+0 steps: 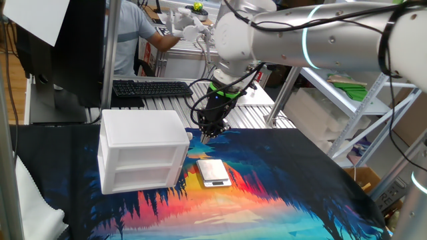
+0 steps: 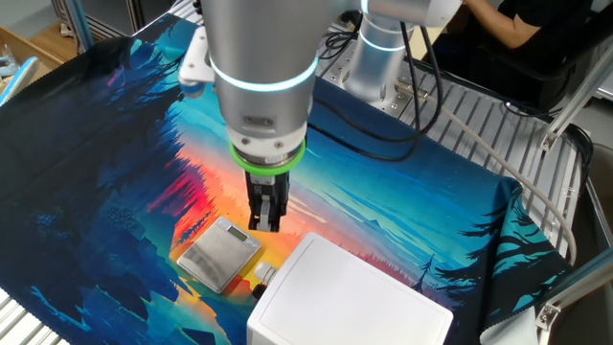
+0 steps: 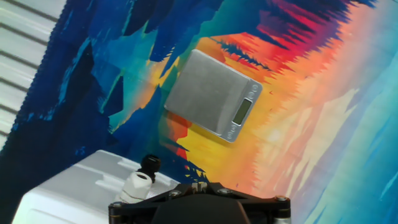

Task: Grasp the handle and open the drawer

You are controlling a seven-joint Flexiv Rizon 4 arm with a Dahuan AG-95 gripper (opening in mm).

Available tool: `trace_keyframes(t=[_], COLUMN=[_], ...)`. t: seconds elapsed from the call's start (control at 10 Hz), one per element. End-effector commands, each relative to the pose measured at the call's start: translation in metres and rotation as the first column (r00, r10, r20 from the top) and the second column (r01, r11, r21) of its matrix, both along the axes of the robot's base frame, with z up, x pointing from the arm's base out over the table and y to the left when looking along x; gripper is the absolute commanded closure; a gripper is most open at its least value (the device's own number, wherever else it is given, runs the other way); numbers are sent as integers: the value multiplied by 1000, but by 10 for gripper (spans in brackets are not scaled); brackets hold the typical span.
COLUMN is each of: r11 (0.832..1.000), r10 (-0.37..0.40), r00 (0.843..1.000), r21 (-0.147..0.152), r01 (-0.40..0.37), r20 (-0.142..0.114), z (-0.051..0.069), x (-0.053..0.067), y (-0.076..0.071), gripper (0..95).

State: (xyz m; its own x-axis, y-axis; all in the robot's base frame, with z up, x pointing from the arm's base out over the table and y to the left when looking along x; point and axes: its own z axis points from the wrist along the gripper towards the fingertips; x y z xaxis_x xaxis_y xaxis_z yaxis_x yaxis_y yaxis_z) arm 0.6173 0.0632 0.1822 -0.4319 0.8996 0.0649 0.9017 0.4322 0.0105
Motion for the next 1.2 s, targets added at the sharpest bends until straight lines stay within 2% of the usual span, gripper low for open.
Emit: trace_keyframes(t=[0.1, 0.3, 0.4, 0.5, 0.7, 0.9, 1.0, 1.2], r11=[1000, 1000, 999, 999, 1000, 995, 994, 981], r10=[0, -15, -41, -32, -25, -91, -95, -175], r00=[1000, 999, 998, 999, 999, 995, 995, 984], r21=[7, 15, 7, -2, 16, 40, 59, 93], r01=[-1, 15, 40, 32, 24, 90, 93, 173], r20=[20, 32, 37, 34, 38, 35, 33, 14], z=[-1, -1, -1, -1, -1, -1, -1, -1], x=[1, 1, 1, 1, 1, 1, 1, 1], y=[1, 1, 1, 1, 1, 1, 1, 1], gripper=[950, 950, 950, 950, 950, 950, 950, 950])
